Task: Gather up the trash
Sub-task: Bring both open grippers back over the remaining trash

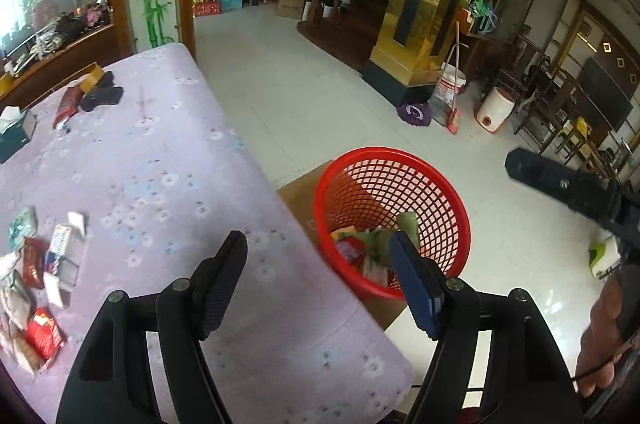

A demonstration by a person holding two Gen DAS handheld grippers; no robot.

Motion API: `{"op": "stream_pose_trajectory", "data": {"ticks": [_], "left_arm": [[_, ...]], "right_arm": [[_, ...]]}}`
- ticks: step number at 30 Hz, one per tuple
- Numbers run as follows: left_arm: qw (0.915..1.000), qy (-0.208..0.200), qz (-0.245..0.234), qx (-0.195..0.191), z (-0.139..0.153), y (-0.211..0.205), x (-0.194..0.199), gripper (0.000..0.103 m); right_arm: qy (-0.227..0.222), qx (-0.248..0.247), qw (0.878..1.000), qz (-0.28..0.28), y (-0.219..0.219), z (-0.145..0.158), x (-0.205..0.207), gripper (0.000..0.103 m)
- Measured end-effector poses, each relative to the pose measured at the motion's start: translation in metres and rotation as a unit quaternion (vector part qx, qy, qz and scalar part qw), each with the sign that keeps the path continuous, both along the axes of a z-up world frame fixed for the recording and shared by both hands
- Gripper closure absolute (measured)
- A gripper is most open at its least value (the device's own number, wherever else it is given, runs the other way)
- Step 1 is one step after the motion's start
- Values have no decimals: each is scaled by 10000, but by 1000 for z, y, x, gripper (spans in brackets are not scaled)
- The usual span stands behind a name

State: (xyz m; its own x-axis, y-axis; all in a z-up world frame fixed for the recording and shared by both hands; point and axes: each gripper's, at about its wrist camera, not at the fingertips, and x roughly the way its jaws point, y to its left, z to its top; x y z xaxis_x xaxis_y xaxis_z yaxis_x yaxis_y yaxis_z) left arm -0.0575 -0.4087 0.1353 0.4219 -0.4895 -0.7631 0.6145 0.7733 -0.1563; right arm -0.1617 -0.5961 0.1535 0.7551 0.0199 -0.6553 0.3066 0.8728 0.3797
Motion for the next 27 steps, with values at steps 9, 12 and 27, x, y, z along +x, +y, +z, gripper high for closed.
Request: {"op": "stream_pose_trajectory", "data": {"ticks": [9, 12, 27], "left_arm": [[9998, -60, 184, -22, 6, 53, -8, 31], [9996, -21, 271, -53, 6, 70, -9, 31], [9880, 56, 1543, -93, -4, 218, -5, 31]], "right_arm": [[-91, -140, 9999, -6, 37, 7, 2, 50], [-91, -56, 9998, 196, 56, 7, 6, 50], [169, -283, 9903, 1352, 183, -1, 44, 42]]}}
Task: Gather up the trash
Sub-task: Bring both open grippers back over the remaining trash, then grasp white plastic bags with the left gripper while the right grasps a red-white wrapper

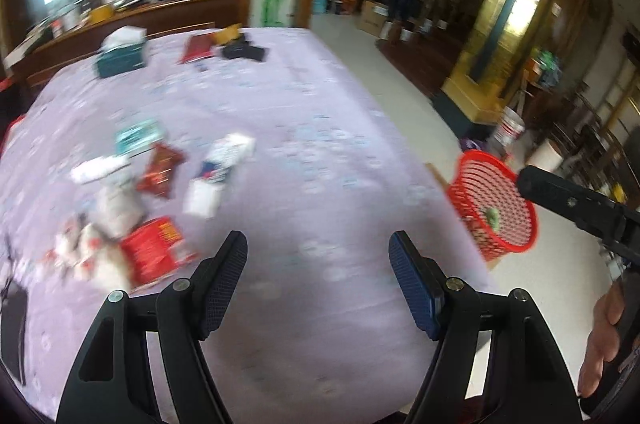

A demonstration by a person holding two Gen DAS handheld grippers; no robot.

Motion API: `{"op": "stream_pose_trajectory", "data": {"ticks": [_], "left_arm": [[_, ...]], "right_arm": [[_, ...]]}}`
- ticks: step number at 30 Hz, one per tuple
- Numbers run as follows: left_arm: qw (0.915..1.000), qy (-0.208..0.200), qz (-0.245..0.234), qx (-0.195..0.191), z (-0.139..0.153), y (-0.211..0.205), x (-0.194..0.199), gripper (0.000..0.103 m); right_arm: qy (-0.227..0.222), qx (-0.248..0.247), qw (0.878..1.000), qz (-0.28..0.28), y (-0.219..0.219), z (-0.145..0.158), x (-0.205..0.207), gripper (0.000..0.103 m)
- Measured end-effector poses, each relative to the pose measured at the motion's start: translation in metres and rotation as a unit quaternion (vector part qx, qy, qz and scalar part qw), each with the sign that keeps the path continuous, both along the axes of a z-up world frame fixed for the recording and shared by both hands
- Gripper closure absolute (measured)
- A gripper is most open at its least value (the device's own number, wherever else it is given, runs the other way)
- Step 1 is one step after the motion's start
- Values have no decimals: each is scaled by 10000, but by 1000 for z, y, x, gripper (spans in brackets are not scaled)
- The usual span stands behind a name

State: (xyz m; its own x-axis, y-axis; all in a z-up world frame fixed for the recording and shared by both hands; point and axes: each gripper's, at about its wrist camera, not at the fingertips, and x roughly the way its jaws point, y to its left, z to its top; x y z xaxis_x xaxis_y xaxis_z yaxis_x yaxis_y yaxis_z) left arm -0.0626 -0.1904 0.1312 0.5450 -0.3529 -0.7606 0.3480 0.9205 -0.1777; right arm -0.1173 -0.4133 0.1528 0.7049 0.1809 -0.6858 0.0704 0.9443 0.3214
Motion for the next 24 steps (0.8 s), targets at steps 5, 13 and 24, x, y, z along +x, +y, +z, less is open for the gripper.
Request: {"op": "stream_pose_trajectory", "data": {"ticks": [5, 13, 24], "left_arm": [[9976, 116, 687, 12, -8, 73, 7, 31], [9863, 182, 1584, 429, -22, 179, 23, 31], [9813, 794, 1622, 664, -79, 235, 80, 31]], "right_arm": [[47, -293, 9992, 261, 37, -5, 13, 42], [89, -577, 9962, 640, 85, -12, 29, 42], [337, -170, 9887, 1453, 153, -22, 45, 42]]}}
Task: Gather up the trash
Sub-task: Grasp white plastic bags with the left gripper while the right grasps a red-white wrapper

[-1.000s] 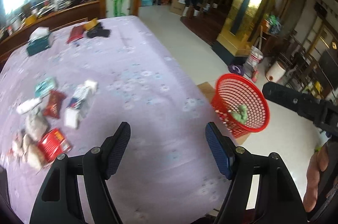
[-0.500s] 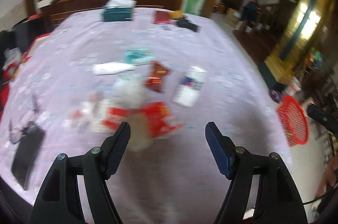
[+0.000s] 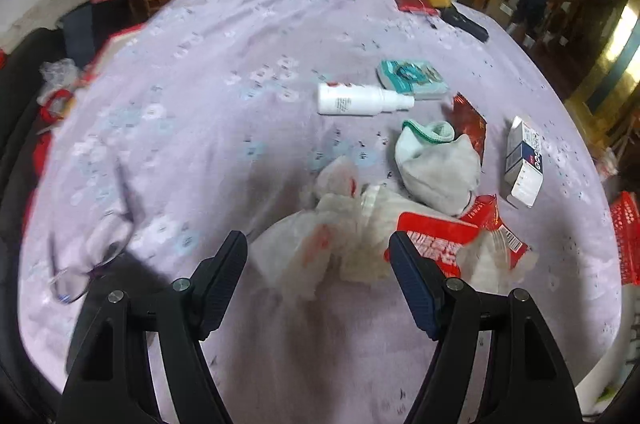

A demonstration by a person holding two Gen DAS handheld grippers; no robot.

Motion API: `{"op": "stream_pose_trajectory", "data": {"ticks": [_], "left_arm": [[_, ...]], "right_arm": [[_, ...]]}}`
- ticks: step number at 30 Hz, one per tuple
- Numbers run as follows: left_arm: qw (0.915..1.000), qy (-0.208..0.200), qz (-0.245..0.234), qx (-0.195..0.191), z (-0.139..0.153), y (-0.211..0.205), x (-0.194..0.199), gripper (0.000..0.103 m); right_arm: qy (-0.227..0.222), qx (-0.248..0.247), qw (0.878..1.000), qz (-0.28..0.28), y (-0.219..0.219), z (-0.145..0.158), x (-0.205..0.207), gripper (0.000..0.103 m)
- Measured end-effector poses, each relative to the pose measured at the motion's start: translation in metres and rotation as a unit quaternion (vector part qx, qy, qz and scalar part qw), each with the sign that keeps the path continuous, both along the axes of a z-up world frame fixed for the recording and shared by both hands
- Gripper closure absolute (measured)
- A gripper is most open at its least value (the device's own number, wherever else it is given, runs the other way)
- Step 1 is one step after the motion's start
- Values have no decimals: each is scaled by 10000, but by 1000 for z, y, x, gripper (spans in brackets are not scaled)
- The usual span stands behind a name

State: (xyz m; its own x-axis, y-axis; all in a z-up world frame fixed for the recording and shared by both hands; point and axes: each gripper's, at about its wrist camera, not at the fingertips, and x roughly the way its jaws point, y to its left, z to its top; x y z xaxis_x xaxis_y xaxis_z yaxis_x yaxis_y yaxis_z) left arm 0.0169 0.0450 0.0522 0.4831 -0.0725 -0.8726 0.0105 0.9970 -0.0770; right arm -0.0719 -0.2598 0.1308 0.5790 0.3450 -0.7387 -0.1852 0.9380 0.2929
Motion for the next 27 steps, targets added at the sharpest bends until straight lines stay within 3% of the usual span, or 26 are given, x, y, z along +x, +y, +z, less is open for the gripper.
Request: {"op": "stream_pose_trajectory", "data": {"ticks": [3, 10, 19, 27], "left_arm": [[9998, 151, -80, -94, -13, -1, 14, 31], [9992, 296, -232, -157, -35, -1, 31, 53], [9991, 12, -191, -391, -14, 11, 3, 57], [9987, -201, 83, -464, 10, 36, -36, 56]], "right_arm": [[71, 70, 9999, 73, 9, -2, 3, 42], [329, 279, 9987, 289, 31, -12, 18, 42], [533, 327, 9949, 795, 83, -30, 50, 42], [685, -25, 9890, 1310, 139, -63, 84, 42]]}}
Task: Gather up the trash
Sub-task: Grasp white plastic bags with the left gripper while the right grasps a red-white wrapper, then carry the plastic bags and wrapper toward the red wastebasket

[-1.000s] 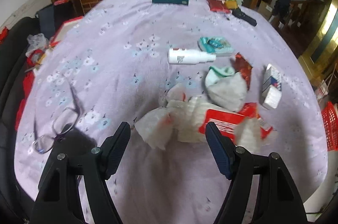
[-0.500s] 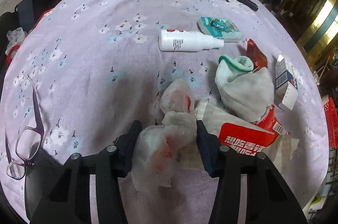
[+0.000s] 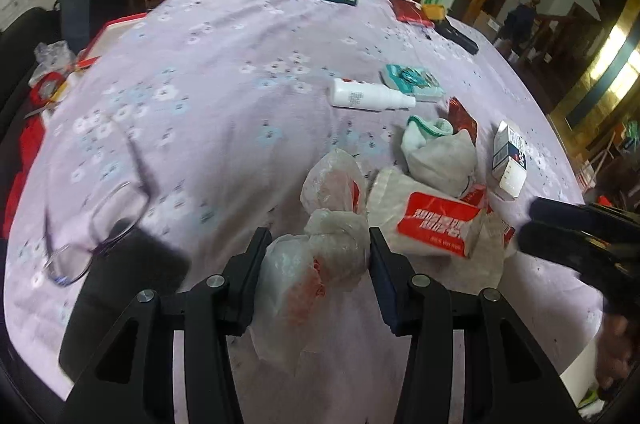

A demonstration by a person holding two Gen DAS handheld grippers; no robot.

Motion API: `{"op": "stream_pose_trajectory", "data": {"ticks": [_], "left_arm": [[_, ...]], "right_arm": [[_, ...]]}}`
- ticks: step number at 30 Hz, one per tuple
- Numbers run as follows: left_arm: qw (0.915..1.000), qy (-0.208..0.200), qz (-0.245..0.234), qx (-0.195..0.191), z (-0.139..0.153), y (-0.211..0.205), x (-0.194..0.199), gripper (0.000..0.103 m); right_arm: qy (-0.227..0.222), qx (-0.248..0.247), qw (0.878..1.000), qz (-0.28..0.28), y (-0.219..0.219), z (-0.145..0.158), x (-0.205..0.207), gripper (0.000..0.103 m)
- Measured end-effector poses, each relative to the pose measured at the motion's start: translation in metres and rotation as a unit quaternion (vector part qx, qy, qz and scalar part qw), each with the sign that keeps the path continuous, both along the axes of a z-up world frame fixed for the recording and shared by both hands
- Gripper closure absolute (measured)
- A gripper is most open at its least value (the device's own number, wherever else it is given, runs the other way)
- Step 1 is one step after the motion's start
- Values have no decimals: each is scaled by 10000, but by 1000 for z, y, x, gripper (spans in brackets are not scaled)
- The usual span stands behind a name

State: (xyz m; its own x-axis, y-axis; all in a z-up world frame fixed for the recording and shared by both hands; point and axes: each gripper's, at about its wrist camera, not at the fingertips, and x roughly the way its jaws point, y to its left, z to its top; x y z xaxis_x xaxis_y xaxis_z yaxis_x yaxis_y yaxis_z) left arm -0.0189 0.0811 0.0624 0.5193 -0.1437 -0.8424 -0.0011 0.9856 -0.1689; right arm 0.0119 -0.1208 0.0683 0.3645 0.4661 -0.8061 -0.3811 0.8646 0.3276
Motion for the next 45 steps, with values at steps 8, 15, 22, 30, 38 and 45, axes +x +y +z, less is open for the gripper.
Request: {"op": "stream_pose_trajectory", "data": {"ticks": [8, 15, 22, 30, 38, 45], "left_arm": [[9998, 26, 202, 2, 5, 20, -26, 56], [9996, 28, 281, 19, 6, 29, -33, 56], [9996, 26, 284, -18, 7, 30, -35, 56], [9995, -31, 320, 31, 9, 28, -41, 56], [9998, -171, 43, 25, 18, -3, -38, 56], [9982, -268, -543, 5, 25, -61, -32, 56]], "right_arm": [[139, -183, 9995, 239, 31, -28, 26, 42], [260, -443, 9955, 801, 54, -37, -1, 41], [266, -683, 9939, 828, 64, -47, 9, 39], [277, -774, 9949, 586, 60, -51, 0, 57], [-32, -270, 9996, -42, 13, -12, -28, 58], [-93, -146, 9974, -701, -41, 2, -49, 58]]}}
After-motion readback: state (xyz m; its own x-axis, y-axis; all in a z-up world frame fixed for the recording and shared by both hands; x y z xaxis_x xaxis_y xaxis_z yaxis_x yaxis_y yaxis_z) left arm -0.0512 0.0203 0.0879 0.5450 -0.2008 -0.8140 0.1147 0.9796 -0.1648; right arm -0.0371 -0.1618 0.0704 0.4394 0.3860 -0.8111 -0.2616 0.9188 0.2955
